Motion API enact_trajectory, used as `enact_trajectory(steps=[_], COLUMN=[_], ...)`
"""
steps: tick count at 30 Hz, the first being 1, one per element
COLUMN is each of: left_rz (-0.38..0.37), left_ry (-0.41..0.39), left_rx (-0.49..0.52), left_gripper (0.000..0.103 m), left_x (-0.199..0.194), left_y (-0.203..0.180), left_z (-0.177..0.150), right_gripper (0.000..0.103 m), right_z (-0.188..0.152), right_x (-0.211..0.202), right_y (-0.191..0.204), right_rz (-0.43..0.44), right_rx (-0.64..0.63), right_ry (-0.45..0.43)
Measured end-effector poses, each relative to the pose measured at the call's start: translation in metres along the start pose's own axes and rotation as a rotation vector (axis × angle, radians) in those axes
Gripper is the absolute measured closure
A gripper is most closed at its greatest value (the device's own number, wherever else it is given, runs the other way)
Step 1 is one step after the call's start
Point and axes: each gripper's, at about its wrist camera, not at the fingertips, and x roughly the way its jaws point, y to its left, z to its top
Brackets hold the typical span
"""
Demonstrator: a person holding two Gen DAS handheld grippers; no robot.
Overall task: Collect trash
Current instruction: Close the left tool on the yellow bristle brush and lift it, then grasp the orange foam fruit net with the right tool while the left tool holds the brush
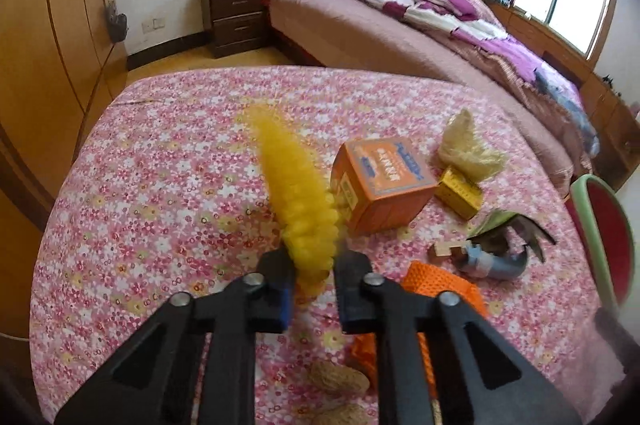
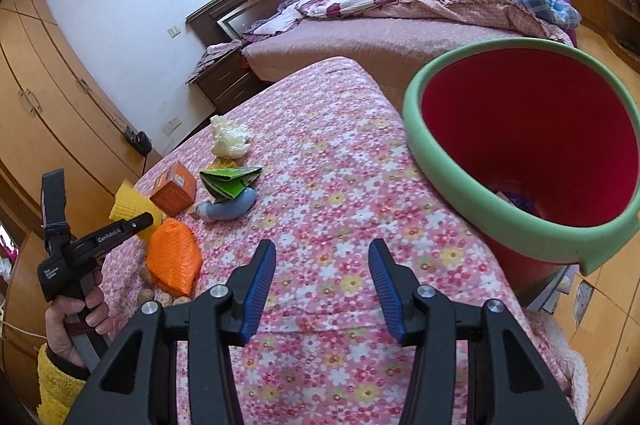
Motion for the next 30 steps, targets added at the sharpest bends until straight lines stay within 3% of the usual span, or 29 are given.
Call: enact_trajectory(steps=[15,24,30], left_rz=[-0.132,-0.134,-0.147], left_ry=[-0.091,-0.084,-0.084], left_rx=[-0.133,-0.192,-0.211], left_gripper=[0.091,0.091,0.091], left_x=[-0.074,-0.087,-0.089], left_y=[0.038,0.060,0.069], left_z=[-0.025,-0.045,-0.051], right_gripper=[0.051,0.051,0.055], right_z=[-0.002,-0.013,-0.019], right_x=[0.019,0.058,0.087], right_y=[0.063,0.109,0.123], right_rz=[0.098,0.153,0.131], right_rx=[-0.121,-0.188,-0.211], right_ry=[0.069,0.158,0.195])
